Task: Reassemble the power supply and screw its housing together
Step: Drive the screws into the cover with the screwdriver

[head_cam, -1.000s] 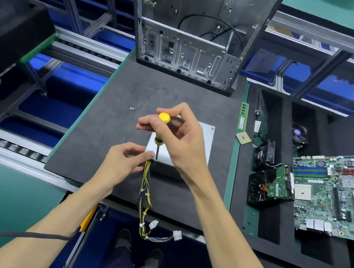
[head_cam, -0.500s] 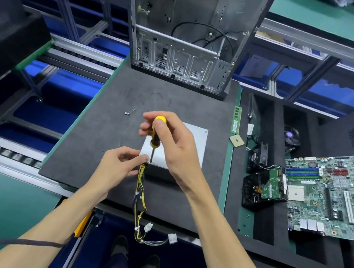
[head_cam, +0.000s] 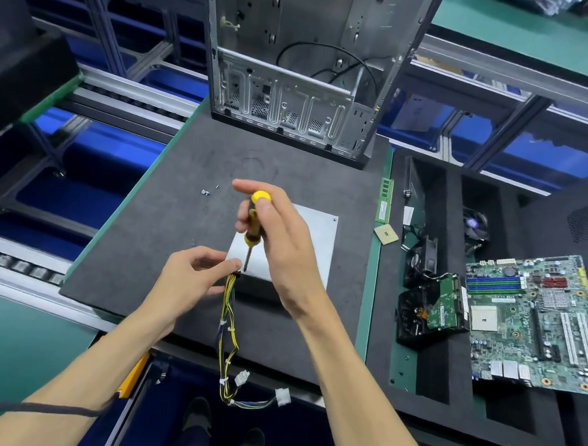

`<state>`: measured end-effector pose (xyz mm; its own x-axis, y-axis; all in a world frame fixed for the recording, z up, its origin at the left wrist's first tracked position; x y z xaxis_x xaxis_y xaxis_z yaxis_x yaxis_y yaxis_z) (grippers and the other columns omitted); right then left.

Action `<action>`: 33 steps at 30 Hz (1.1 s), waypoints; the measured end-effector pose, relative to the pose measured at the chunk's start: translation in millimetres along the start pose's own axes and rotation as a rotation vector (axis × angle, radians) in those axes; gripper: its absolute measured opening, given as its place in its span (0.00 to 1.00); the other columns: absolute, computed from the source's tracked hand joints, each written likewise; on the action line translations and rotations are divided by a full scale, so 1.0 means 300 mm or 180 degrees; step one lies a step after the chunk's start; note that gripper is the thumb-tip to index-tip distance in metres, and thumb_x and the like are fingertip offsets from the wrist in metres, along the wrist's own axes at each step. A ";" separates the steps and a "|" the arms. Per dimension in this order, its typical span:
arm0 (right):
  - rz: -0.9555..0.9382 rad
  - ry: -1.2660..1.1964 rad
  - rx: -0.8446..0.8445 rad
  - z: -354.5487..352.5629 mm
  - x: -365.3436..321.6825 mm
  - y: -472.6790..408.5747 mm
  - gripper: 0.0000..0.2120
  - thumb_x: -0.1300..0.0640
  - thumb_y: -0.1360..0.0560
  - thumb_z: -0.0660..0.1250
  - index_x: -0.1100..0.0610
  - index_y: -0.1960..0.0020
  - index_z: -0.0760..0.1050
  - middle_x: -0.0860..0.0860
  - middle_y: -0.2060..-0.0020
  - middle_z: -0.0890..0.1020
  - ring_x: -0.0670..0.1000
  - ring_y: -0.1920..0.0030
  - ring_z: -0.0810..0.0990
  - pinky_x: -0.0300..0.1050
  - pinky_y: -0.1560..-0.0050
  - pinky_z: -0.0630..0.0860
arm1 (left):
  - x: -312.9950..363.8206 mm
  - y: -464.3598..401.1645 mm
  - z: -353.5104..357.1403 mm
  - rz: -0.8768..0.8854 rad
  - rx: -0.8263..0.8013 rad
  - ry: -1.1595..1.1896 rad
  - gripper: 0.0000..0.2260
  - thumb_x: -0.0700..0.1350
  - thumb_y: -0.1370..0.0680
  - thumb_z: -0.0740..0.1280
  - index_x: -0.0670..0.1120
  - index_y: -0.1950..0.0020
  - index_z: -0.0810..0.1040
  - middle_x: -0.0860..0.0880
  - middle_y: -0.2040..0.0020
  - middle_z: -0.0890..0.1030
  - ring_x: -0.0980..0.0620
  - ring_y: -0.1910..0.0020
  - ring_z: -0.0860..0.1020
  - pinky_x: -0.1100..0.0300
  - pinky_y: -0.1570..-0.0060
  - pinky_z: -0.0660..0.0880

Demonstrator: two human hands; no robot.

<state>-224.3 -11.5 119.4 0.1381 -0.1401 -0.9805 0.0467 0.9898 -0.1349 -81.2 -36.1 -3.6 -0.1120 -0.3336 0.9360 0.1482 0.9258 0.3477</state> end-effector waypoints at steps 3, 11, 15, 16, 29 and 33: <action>-0.0201 0.0013 -0.0040 0.005 -0.017 0.008 0.04 0.59 0.18 0.64 0.53 0.44 0.76 0.52 0.56 0.85 0.50 0.55 0.85 0.34 0.56 0.74 | 0.003 0.001 0.001 0.0008 -0.0023 -0.0028 0.10 0.49 0.26 0.76 0.46 0.47 0.85 0.48 0.53 0.87 0.51 0.50 0.85 0.57 0.53 0.84; -0.0063 -0.0081 0.0245 -0.012 0.001 0.005 0.04 0.50 0.20 0.61 0.45 0.47 0.73 0.43 0.65 0.72 0.48 0.63 0.68 0.37 0.59 0.68 | 0.001 -0.001 0.001 0.0010 -0.0007 -0.0025 0.11 0.49 0.26 0.77 0.46 0.47 0.85 0.49 0.54 0.87 0.52 0.51 0.85 0.58 0.55 0.84; 0.0077 -0.0197 0.0082 -0.012 0.008 -0.002 0.16 0.54 0.18 0.53 0.55 0.38 0.76 0.47 0.59 0.75 0.48 0.58 0.73 0.36 0.55 0.69 | 0.002 -0.003 -0.001 0.0028 0.0015 -0.0061 0.10 0.48 0.26 0.77 0.46 0.48 0.85 0.49 0.55 0.87 0.53 0.51 0.85 0.60 0.57 0.83; 0.0054 -0.0097 0.0082 -0.012 0.005 -0.001 0.14 0.55 0.18 0.55 0.56 0.39 0.77 0.48 0.57 0.77 0.48 0.56 0.76 0.37 0.54 0.70 | 0.001 -0.004 -0.001 0.0026 0.0004 -0.0041 0.10 0.48 0.26 0.77 0.46 0.48 0.85 0.49 0.55 0.87 0.53 0.52 0.85 0.60 0.57 0.83; -0.0017 -0.0085 0.0119 -0.024 0.018 -0.009 0.10 0.57 0.17 0.57 0.54 0.40 0.76 0.47 0.57 0.80 0.51 0.54 0.80 0.41 0.53 0.73 | -0.004 -0.008 -0.001 -0.0004 -0.0008 0.0026 0.08 0.48 0.26 0.77 0.46 0.50 0.85 0.49 0.56 0.87 0.52 0.51 0.85 0.56 0.54 0.84; -0.0097 -0.0104 0.0184 -0.025 0.014 -0.007 0.12 0.64 0.21 0.67 0.53 0.49 0.64 0.50 0.61 0.81 0.50 0.63 0.80 0.37 0.59 0.75 | -0.002 -0.007 0.000 -0.0011 -0.0053 0.0051 0.09 0.48 0.26 0.77 0.46 0.50 0.85 0.48 0.56 0.87 0.51 0.51 0.85 0.54 0.53 0.84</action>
<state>-231.3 -14.1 114.5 0.1679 -0.1718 -0.9707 0.1081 0.9820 -0.1551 -81.3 -37.8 -5.0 -0.0968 -0.3397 0.9355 0.1642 0.9216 0.3516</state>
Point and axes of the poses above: each hand's wrist, its own y-axis away from the middle knuckle, its own z-axis out of the palm, x = y × z, the point moved 6 cm from there along -y, towards the middle knuckle
